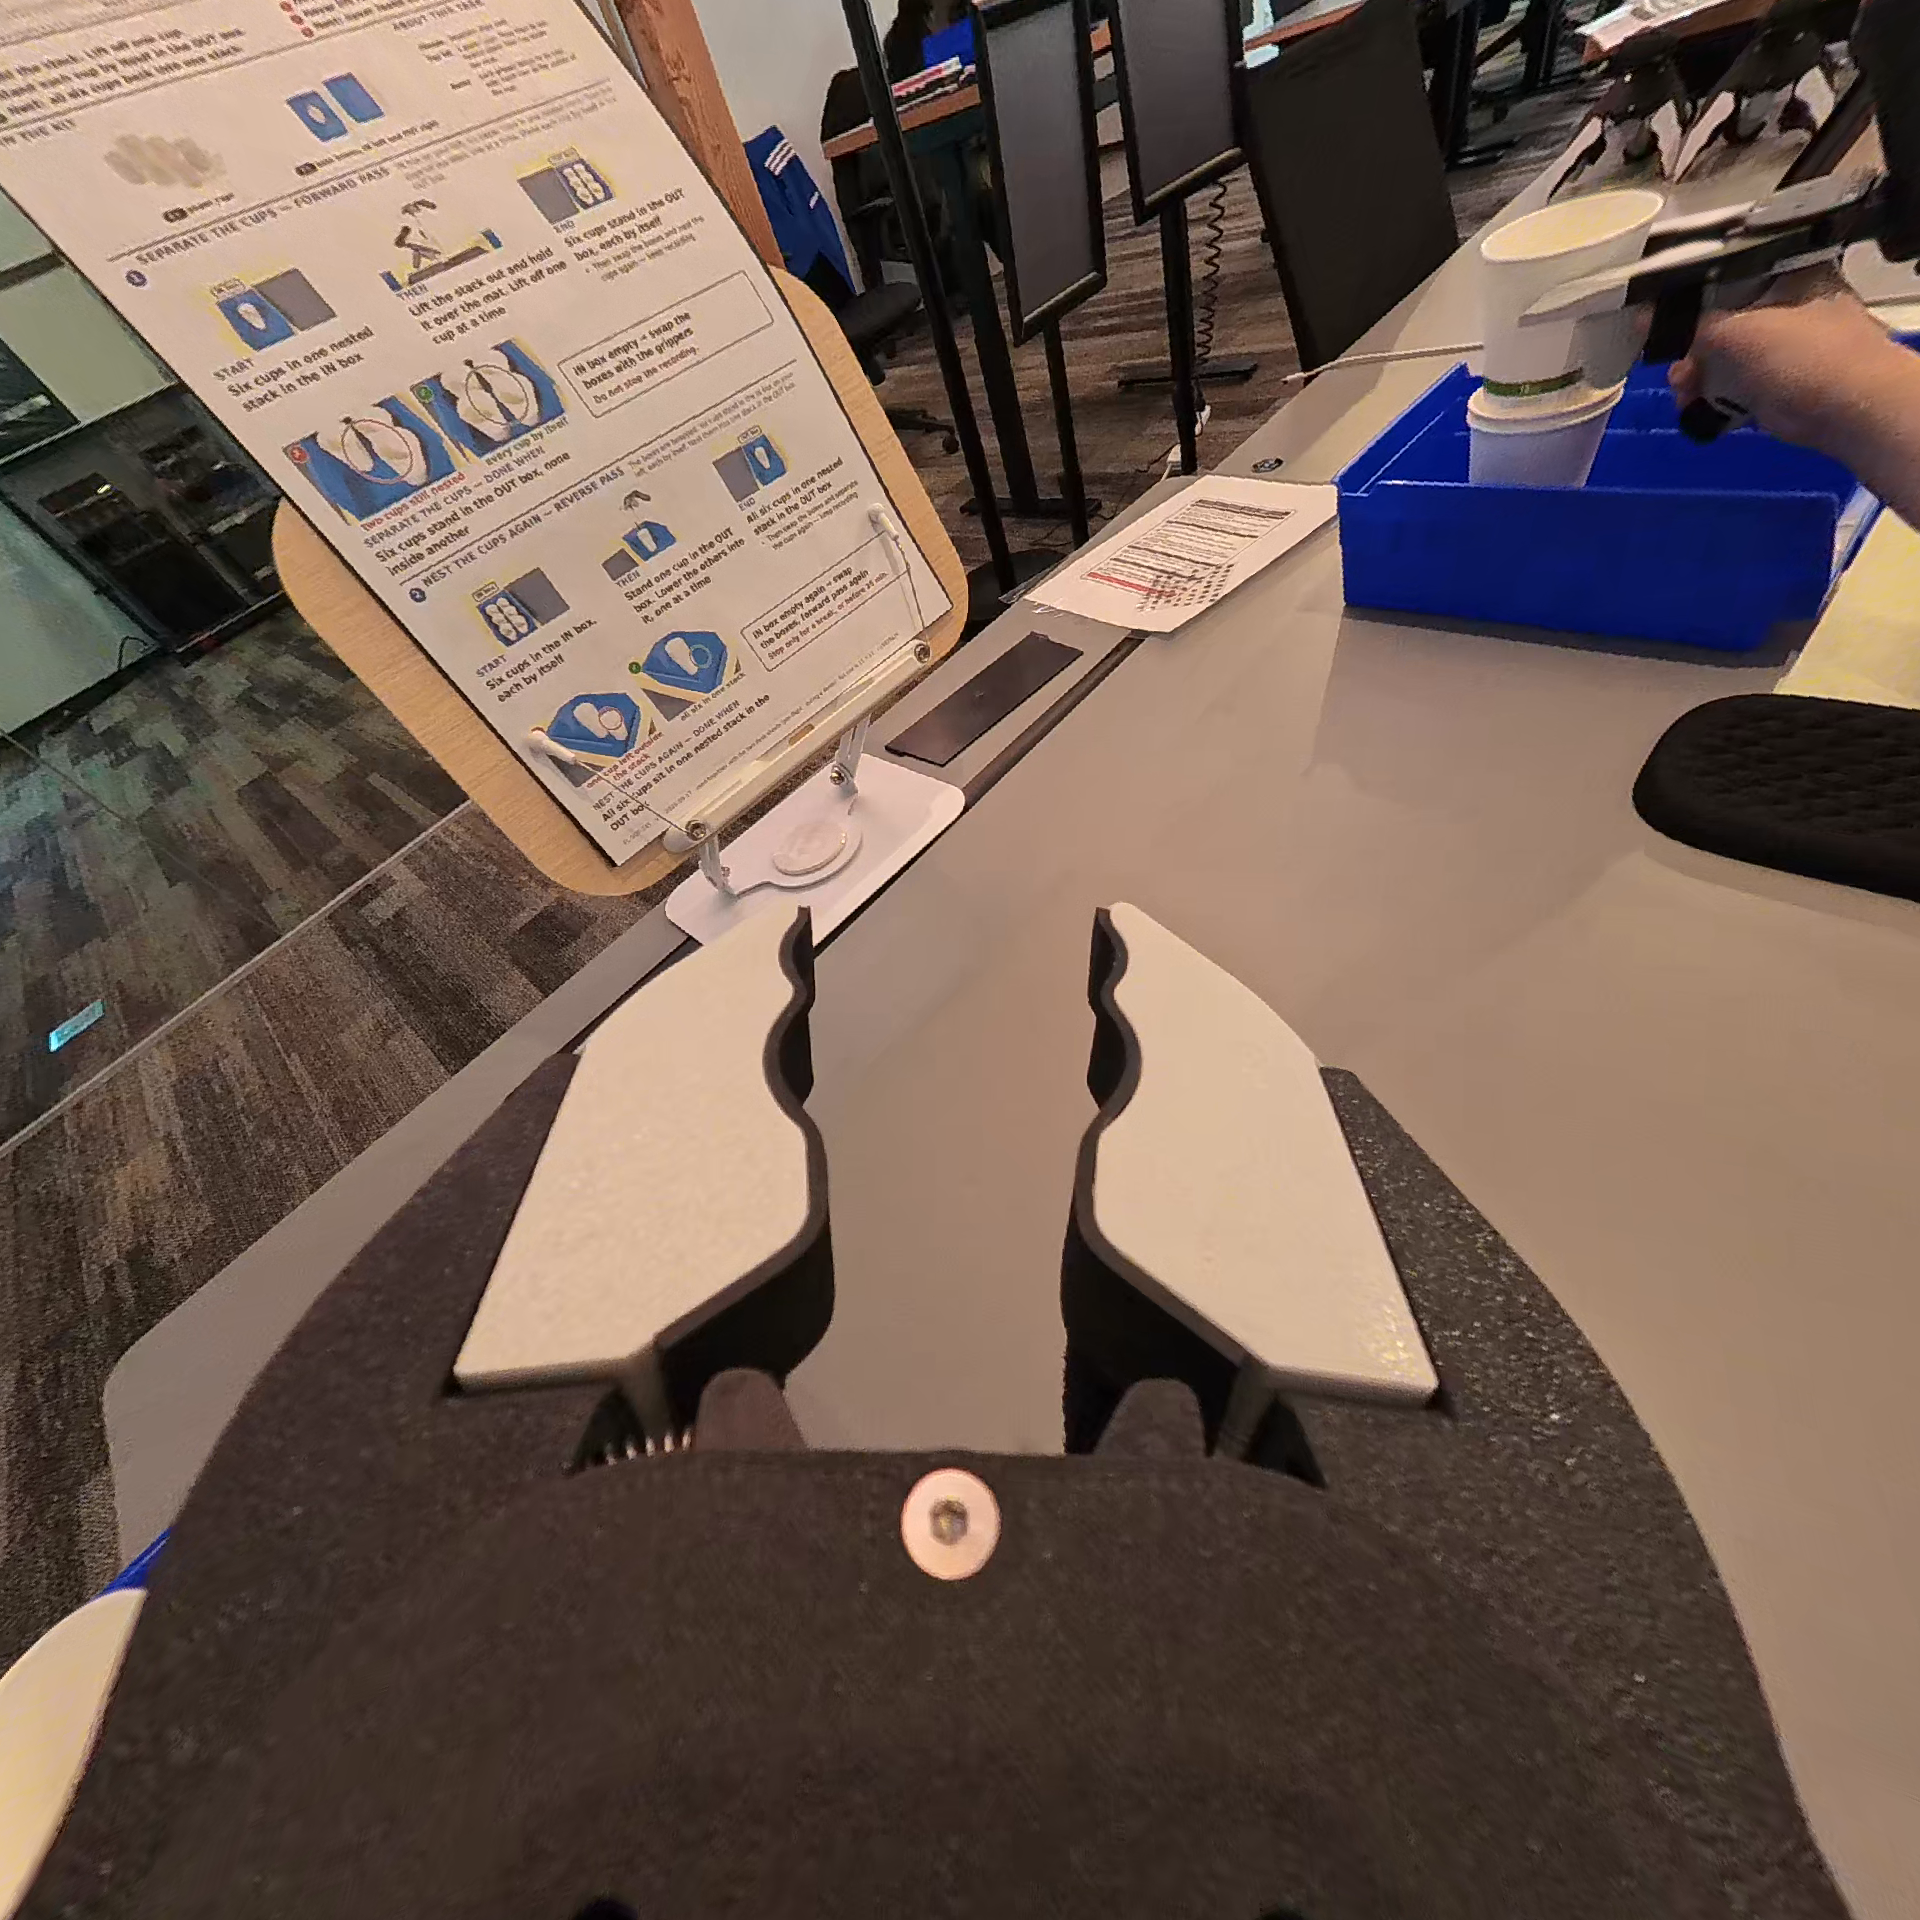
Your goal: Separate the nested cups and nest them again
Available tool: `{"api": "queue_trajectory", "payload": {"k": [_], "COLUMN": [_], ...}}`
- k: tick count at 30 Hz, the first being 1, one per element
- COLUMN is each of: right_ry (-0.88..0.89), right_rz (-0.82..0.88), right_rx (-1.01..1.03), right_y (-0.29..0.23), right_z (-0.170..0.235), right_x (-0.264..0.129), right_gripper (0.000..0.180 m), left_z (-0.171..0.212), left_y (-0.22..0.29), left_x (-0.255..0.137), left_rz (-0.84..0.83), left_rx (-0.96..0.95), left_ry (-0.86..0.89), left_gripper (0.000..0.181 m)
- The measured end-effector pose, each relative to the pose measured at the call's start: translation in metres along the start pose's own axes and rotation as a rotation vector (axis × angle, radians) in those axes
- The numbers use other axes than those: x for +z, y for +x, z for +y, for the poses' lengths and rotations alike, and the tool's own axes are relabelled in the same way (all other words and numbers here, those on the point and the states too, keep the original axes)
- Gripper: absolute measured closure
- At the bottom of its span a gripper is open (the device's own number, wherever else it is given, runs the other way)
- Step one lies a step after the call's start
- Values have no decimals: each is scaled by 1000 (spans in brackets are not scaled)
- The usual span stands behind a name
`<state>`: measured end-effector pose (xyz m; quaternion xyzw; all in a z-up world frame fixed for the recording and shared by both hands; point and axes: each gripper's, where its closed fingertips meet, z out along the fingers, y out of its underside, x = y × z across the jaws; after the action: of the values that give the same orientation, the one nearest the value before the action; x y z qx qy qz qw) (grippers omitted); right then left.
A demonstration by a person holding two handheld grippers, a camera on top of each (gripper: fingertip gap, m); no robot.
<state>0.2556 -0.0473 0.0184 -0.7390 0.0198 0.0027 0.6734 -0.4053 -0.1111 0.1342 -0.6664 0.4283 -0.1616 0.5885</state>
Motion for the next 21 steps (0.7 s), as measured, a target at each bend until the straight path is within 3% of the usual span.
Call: {"api": "queue_trajectory", "payload": {"k": [21], "right_ry": [-37], "right_rz": [26], "right_rx": [-2], "right_y": [6], "right_z": [22], "right_x": [4], "right_gripper": [84], "left_z": [-9], "left_y": [-7], "left_x": [-16], "left_rz": [-38], "left_rx": [8], "left_ry": [29], "left_gripper": [132]}}
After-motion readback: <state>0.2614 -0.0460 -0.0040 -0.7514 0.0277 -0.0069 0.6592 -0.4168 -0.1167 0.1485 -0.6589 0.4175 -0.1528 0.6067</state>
